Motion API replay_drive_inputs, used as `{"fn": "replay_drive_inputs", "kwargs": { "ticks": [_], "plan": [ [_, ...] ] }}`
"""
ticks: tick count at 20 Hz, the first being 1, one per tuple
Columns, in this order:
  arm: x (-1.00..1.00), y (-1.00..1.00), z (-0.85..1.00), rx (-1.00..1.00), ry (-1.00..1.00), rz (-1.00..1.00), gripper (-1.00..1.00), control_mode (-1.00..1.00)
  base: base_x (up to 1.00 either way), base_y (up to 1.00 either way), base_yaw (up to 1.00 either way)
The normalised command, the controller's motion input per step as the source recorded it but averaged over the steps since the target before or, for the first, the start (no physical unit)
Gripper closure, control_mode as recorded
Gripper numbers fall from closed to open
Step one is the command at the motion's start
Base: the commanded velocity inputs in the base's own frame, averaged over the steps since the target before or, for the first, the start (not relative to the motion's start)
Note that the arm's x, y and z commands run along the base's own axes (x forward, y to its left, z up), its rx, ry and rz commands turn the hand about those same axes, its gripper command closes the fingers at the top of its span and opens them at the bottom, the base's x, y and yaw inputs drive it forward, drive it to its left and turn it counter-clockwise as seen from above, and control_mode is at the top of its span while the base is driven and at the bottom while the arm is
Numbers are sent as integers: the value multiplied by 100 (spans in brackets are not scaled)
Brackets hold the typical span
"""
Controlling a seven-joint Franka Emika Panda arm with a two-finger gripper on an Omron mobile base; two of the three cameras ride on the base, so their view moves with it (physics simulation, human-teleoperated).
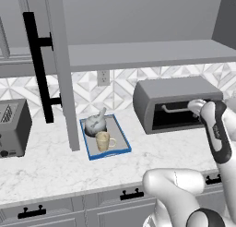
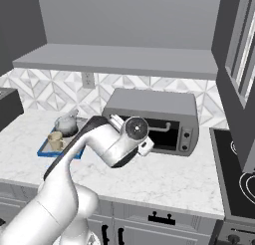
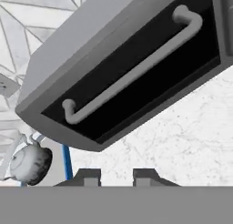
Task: Pick the kettle from the counter and place it on the tray. Then pick the mug from the cabinet and place it on the tray. Then close the cabinet doors.
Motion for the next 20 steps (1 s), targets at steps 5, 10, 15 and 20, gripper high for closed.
{"fn": "replay_drive_inputs", "kwargs": {
  "ticks": [5,10,15,20],
  "plan": [
    [-8,-96,0,50,-21,-1,100,-100,0,0,0],
    [-10,-100,18,50,-23,-6,100,-100,0,0,0],
    [-7,-100,17,30,-24,-9,100,-100,0,0,0],
    [-29,-100,6,60,-52,0,100,-100,0,0,0]
  ]
}}
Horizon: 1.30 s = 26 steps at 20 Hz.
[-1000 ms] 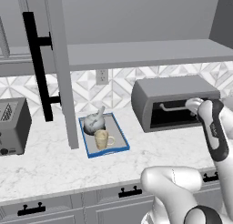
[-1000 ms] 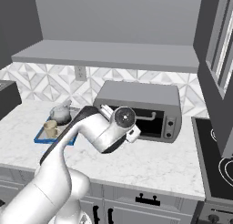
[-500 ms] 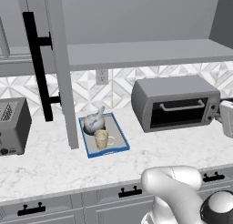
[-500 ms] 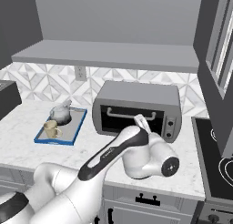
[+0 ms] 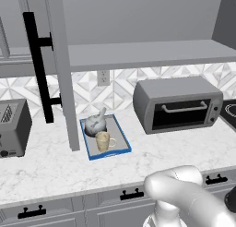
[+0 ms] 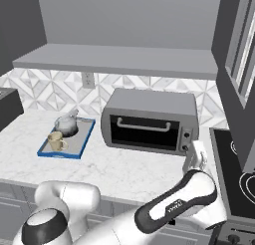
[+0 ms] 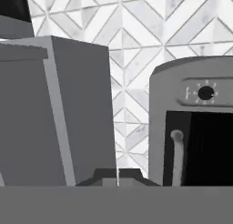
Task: Pick the kettle from the counter and place it on the tray. Then pick the mug from the cabinet and place it on the tray. Then close the cabinet doors.
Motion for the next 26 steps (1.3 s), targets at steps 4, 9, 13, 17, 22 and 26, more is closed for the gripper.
{"fn": "replay_drive_inputs", "kwargs": {
  "ticks": [4,9,13,17,22,26],
  "plan": [
    [-24,-100,33,64,-64,0,100,-100,0,0,0],
    [-18,-93,46,35,-49,-8,100,-100,0,0,0],
    [-8,-34,0,5,-3,-1,100,-100,0,0,0],
    [-13,-47,7,7,0,0,100,-100,0,0,0],
    [-4,-81,53,11,-6,0,100,-100,0,0,0],
    [0,-28,85,4,-7,0,100,-100,0,0,0]
  ]
}}
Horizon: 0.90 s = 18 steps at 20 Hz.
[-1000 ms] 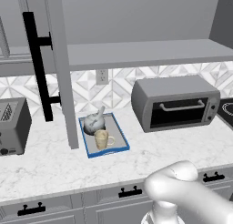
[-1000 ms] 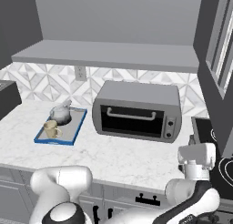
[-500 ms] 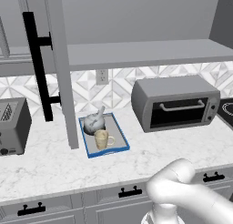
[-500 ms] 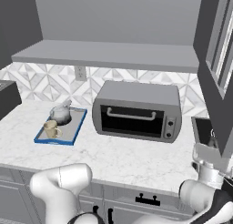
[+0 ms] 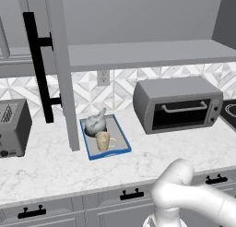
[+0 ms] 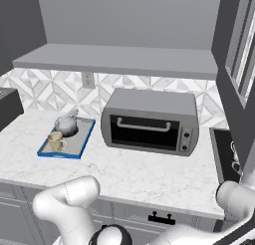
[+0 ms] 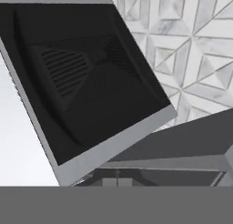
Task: Pick the kettle from the counter and place it on the tray. Then pick the mug from the cabinet and place it on the tray. Then close the cabinet doors.
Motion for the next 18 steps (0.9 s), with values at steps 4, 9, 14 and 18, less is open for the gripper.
{"fn": "replay_drive_inputs", "kwargs": {
  "ticks": [4,9,14,18],
  "plan": [
    [7,1,68,2,-16,12,100,-100,0,0,0],
    [4,46,57,0,-29,25,100,-100,0,0,0],
    [-21,85,54,-7,-39,25,100,-100,0,0,0],
    [-68,87,71,-13,-46,20,100,-100,0,0,0]
  ]
}}
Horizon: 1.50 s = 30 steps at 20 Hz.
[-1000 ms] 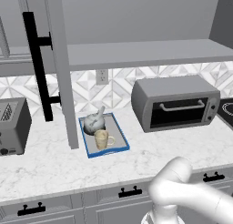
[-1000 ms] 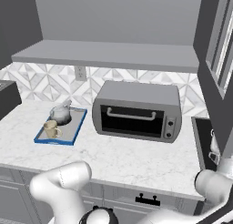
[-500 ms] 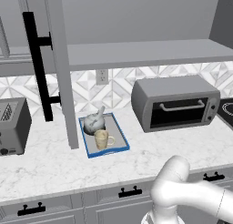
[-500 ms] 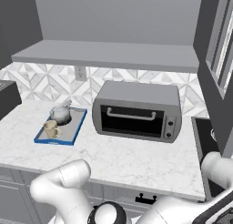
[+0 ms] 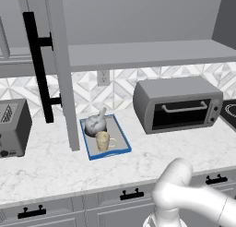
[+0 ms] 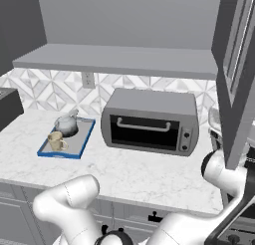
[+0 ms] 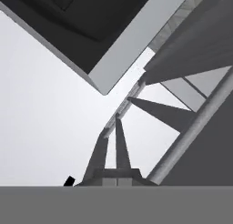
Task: Pick the kettle from the counter and place it on the tray. Then pick the mug from the cabinet and place it on the tray. Then close the cabinet doors.
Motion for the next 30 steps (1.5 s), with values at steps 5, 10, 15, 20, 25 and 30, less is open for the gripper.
{"fn": "replay_drive_inputs", "kwargs": {
  "ticks": [5,10,15,20,25,30],
  "plan": [
    [-97,93,67,-21,-49,16,100,-100,0,0,0],
    [-78,93,82,-28,-12,3,100,-100,0,0,0],
    [-14,97,88,-38,38,0,100,-100,0,0,0],
    [4,82,80,-37,52,0,100,-100,0,0,0],
    [32,72,83,-32,60,0,100,-100,0,0,0],
    [76,36,62,-33,52,5,100,-100,0,0,0]
  ]
}}
